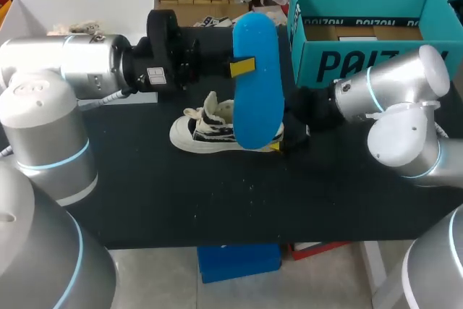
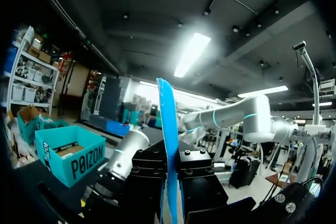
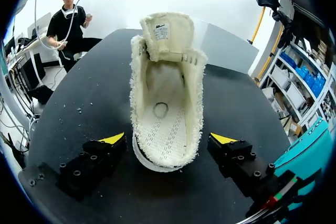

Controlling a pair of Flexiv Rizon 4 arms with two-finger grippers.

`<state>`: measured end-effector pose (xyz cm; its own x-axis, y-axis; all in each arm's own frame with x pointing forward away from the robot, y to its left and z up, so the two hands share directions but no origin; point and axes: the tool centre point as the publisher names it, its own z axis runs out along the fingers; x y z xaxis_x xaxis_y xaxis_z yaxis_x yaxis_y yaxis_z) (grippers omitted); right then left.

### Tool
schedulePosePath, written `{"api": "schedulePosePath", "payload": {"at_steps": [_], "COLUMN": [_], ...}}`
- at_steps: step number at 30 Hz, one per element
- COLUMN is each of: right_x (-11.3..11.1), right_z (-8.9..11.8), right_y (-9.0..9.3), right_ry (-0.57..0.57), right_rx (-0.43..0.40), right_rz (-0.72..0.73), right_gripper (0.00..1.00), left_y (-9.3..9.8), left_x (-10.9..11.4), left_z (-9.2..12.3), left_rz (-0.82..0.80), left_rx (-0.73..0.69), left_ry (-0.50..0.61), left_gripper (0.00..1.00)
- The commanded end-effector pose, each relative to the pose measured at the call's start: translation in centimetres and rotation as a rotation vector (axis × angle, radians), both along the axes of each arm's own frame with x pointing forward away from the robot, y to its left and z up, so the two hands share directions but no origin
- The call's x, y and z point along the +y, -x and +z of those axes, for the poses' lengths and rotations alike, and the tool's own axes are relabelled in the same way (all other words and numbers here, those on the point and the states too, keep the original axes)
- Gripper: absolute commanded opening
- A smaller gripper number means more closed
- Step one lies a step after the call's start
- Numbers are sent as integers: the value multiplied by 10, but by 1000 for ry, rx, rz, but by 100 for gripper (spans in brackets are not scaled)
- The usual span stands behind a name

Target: Take the shoe out of the shoebox, open the shoe tongue, remove and reinsert the insole, then place the shoe into the shoebox

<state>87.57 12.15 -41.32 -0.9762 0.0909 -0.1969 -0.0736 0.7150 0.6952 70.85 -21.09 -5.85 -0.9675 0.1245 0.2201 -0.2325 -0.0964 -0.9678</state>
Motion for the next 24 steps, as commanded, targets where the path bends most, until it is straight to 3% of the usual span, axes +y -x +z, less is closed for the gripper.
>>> {"api": "schedulePosePath", "payload": {"at_steps": [1,16,24], "right_x": [-5,-4,0], "right_z": [17,24,30], "right_y": [-1,-10,-11], "right_ry": [210,607,723], "right_rx": [19,38,21], "right_rz": [-24,2,-13], "right_gripper": [100,100,100], "left_y": [1,1,1], "left_x": [-2,-2,-2], "left_z": [-1,-1,-1], "left_rz": [7,7,7], "left_rx": [-1,-1,-1], "left_ry": [1,1,1], "left_gripper": [0,0,0]}}
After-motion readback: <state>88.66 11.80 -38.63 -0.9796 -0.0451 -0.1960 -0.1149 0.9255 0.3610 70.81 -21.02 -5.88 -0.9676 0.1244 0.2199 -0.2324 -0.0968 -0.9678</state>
